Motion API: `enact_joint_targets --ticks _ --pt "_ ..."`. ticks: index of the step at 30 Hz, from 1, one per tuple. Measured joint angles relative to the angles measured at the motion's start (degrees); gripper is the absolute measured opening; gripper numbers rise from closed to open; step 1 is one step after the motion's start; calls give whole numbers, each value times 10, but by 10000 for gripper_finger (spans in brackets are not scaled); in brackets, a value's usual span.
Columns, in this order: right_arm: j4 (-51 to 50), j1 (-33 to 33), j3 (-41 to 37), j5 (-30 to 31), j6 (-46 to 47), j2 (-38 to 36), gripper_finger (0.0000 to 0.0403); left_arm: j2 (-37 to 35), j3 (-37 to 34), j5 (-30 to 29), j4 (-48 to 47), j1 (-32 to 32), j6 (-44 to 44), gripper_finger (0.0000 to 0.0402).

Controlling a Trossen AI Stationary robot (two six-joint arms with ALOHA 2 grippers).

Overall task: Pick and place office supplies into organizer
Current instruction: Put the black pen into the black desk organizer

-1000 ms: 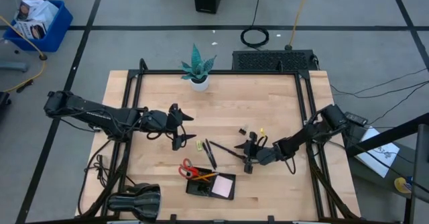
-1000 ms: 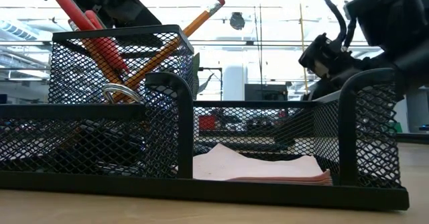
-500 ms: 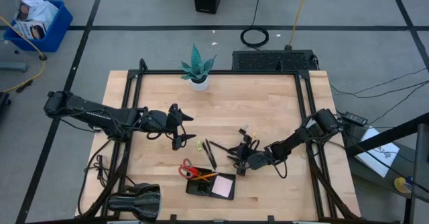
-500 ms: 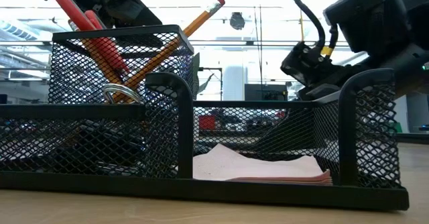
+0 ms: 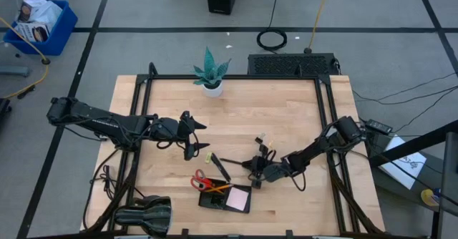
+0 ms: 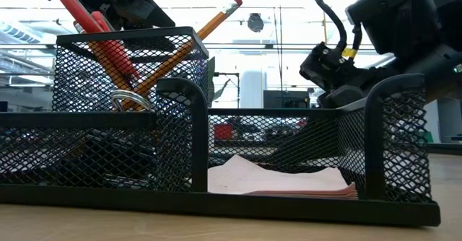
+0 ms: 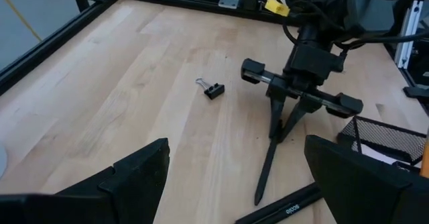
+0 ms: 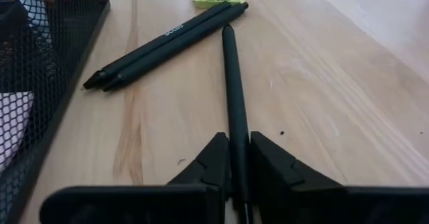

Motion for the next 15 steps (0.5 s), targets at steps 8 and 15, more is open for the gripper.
enact_joint_targets --ticks 8,15 --pt "21 -1 -1 43 -36 2 58 0 0 -2 1 0 -20 349" --pt "34 -15 -3 55 -115 -18 39 0 0 -3 14 0 -35 349"
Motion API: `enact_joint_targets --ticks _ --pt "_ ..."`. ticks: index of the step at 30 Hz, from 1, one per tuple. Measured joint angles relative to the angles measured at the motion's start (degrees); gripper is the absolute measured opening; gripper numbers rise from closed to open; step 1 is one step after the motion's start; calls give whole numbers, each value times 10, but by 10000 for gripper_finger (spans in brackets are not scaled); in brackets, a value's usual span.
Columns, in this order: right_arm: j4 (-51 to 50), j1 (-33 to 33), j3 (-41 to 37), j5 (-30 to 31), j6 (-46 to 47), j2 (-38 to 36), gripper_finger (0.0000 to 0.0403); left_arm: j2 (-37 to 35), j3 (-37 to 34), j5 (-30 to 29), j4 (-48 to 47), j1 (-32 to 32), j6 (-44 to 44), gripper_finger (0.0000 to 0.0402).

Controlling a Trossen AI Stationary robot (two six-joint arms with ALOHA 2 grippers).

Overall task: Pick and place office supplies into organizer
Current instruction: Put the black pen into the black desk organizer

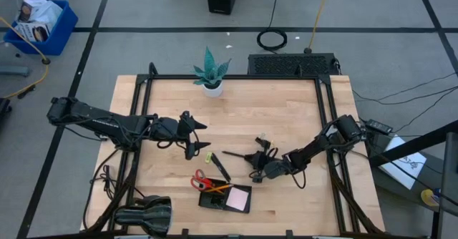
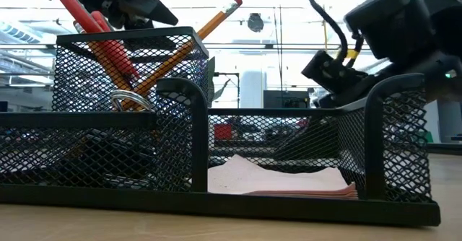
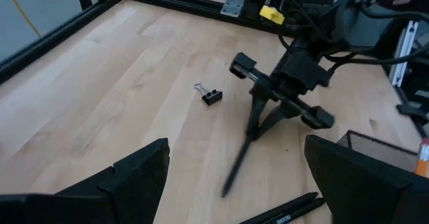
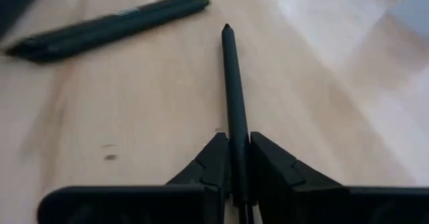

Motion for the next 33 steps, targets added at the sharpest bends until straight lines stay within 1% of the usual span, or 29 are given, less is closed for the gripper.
enact_joint_targets --ticks 8,12,16,19,22,26,28,31,33 --pt "6 -17 1 0 -71 -39 48 0 0 3 1 0 -51 349" --pt "7 -19 1 -3 -123 -66 44 0 0 28 1 4 -106 349" --pt "9 -17 1 -2 -180 -104 46 0 0 85 3 12 -167 349" --pt "11 -13 2 -3 -219 -133 46 0 0 109 3 13 -222 349" --pt "10 -10 2 -31 -249 -153 46 0 0 117 3 13 -258 349" --pt "13 -10 2 -64 -262 -163 47 0 0 122 3 13 -305 349" --pt "15 -11 2 -78 -272 -163 47 0 0 144 4 19 -340 349" --pt "14 -11 7 -80 -293 -163 47 1 0 185 6 31 -371 349" --pt "16 -11 15 -95 -307 -163 47 11 0 197 13 40 -389 349"
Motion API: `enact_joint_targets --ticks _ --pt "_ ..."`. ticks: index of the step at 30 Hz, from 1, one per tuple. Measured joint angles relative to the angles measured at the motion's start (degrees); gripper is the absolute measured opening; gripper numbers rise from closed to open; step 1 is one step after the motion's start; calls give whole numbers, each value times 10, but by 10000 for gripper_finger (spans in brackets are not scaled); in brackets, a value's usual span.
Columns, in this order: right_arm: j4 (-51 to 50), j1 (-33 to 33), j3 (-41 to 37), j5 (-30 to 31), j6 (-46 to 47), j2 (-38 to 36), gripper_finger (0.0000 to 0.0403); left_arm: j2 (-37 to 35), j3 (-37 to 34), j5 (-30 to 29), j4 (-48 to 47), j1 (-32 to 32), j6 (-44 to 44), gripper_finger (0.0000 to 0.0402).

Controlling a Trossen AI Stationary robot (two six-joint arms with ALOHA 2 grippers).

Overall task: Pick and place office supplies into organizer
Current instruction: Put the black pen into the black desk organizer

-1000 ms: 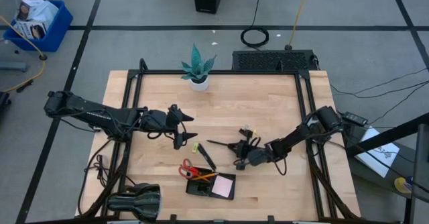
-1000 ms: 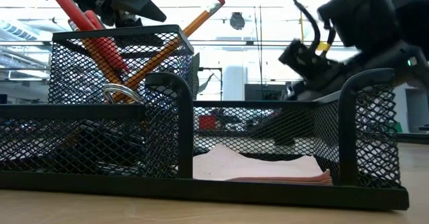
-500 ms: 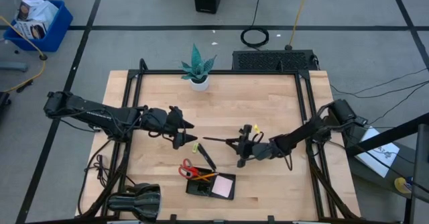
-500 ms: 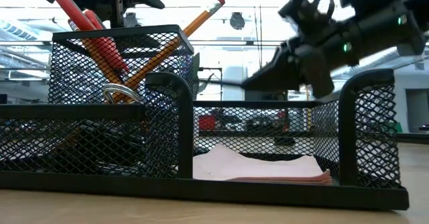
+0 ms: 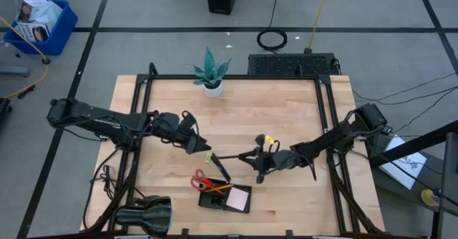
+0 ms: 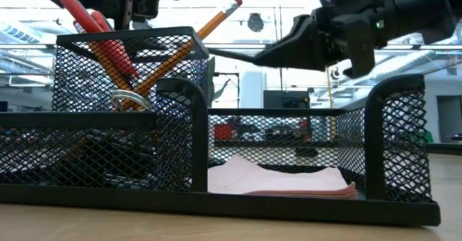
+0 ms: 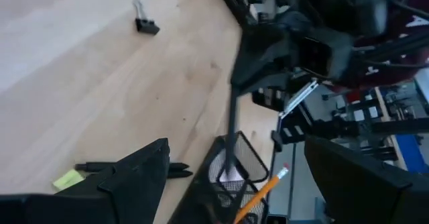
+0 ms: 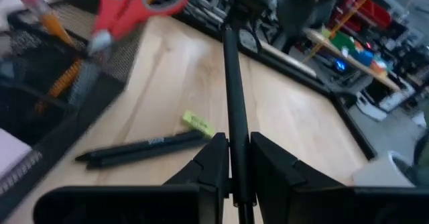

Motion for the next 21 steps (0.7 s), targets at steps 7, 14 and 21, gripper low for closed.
enact_joint_targets --ticks 7,14,21 --pt "-1 -1 28 2 -56 0 47 45 0 62 39 25 -20 349" --pt "-3 -8 35 -7 -69 0 47 84 0 91 100 23 -33 349" --pt "-2 -9 35 -12 -69 0 47 127 0 127 134 20 -59 348"
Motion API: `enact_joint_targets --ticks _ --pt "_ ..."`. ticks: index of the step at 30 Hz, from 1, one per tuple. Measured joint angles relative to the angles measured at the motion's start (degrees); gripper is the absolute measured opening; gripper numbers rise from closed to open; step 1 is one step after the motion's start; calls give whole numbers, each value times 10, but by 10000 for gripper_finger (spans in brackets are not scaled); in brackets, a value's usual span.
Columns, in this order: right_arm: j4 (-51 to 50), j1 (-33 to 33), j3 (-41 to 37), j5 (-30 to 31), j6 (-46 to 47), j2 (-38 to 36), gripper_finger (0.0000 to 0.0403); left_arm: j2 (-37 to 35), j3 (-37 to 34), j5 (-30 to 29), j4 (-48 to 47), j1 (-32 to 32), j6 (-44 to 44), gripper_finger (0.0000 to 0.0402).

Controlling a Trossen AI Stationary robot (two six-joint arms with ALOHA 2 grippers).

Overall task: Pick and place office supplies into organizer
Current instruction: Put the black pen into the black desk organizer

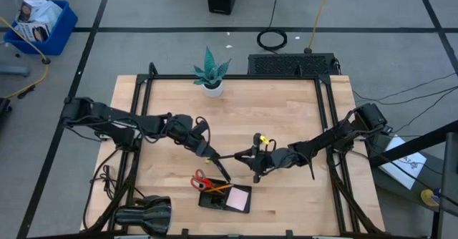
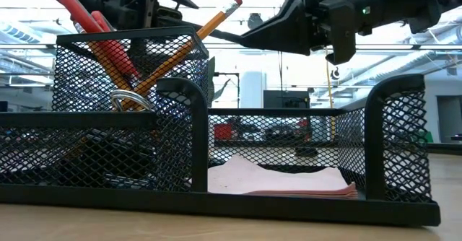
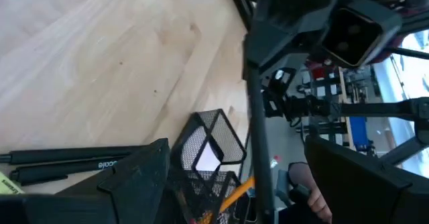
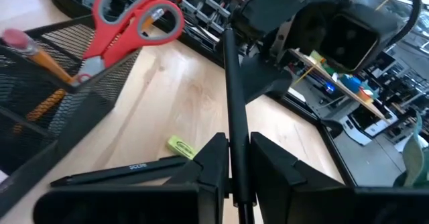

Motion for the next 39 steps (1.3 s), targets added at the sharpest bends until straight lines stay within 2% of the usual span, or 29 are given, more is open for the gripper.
enact_joint_targets --ticks 11,22,39 --pt "0 -3 0 0 0 0 47 22 0 11 25 -9 -21 338" --pt "0 -3 0 0 -5 0 47 22 0 8 27 -11 -20 198" --pt "-1 -3 0 -1 9 0 47 22 0 6 35 -14 -7 93"
